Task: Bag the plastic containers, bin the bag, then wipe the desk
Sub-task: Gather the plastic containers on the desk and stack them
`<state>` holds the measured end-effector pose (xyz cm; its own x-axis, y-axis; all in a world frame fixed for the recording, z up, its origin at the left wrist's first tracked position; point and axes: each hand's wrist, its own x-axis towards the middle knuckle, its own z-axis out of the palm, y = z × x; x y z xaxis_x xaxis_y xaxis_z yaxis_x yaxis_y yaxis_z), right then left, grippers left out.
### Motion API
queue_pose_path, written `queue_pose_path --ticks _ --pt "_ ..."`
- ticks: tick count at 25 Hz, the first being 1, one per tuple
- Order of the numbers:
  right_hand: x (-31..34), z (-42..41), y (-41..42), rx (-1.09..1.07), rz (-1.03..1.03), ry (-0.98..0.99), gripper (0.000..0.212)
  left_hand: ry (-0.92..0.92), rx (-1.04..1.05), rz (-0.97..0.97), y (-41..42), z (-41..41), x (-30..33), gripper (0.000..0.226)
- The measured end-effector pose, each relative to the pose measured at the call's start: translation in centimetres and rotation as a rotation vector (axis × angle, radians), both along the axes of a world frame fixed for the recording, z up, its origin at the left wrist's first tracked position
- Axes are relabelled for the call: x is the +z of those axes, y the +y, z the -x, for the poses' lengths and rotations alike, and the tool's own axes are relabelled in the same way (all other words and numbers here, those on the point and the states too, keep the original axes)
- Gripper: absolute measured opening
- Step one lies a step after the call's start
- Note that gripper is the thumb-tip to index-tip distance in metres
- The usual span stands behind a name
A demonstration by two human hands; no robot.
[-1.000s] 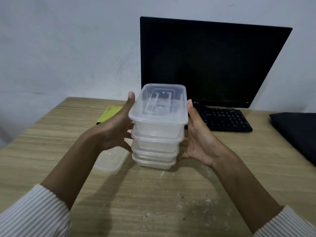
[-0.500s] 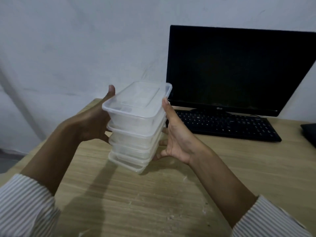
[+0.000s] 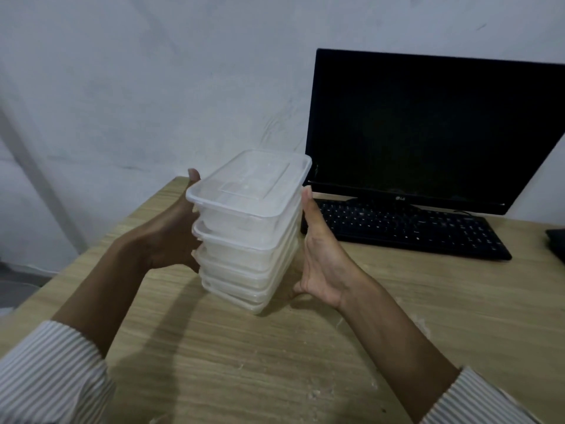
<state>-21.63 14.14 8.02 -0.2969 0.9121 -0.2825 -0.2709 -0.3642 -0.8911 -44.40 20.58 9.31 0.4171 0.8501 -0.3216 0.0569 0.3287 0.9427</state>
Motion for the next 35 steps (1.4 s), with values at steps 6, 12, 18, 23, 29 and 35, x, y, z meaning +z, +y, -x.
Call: queue_pose_path --ticks 6,12,18,23,29,35 --pt "-0.2 -0.7 -0.9 -0.009 -0.017 0.016 0.051 0.031 -0.074 -0.101 -1.9 -2.6 -0.8 0.055" --pt "-1.0 -5.2 -1.4 -0.023 -0.045 0.086 0.075 0.012 -0.196 -0.040 -2.9 -7.4 -1.2 0.065" --pt "-0.5 -10.4 -2.7 -0.103 -0.047 0.061 0.069 0.031 -0.237 -0.023 -3.0 -12.9 -2.0 0.070" --pt "-0.3 -12.6 -3.0 -0.118 -0.039 0.021 0.071 0.013 -0.254 -0.023 -3.0 -15.4 -2.1 0.068" --pt "-1.0 -13.5 -2.8 -0.129 -0.032 -0.040 0.073 0.022 -0.173 -0.015 -3.3 -15.5 -2.2 0.078" --pt "-2.4 -14.6 -4.0 -0.289 0.049 -0.090 0.095 0.016 0.436 -0.170 -6.9 -15.1 -5.2 0.065"
